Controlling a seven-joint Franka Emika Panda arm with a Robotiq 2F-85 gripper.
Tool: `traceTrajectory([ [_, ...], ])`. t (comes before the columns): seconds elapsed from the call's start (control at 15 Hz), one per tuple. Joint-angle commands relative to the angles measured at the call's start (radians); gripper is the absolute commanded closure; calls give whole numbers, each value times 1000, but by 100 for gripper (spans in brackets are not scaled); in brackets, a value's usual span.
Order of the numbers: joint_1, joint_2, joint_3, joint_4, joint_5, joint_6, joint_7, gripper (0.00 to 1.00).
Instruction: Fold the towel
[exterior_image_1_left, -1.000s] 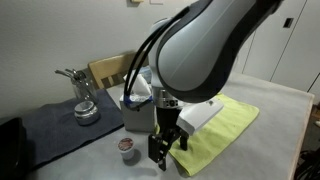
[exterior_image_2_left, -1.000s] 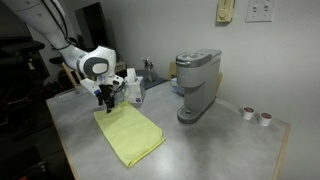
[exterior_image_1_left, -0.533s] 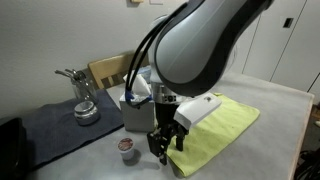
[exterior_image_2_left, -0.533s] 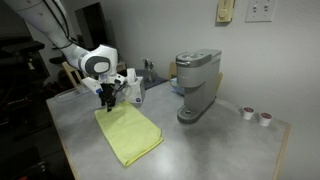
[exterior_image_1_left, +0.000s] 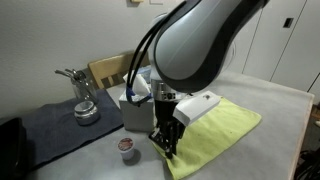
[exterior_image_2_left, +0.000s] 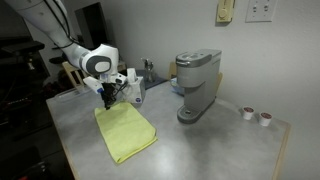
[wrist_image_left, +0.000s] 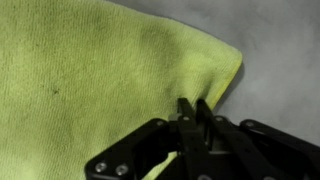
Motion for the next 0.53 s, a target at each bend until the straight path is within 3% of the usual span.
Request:
traceTrajectory([
  [0.0,-22,33,20,7,20,12,-37,100],
  [0.47,-41,2,42,-12,29,-6,-88,99],
])
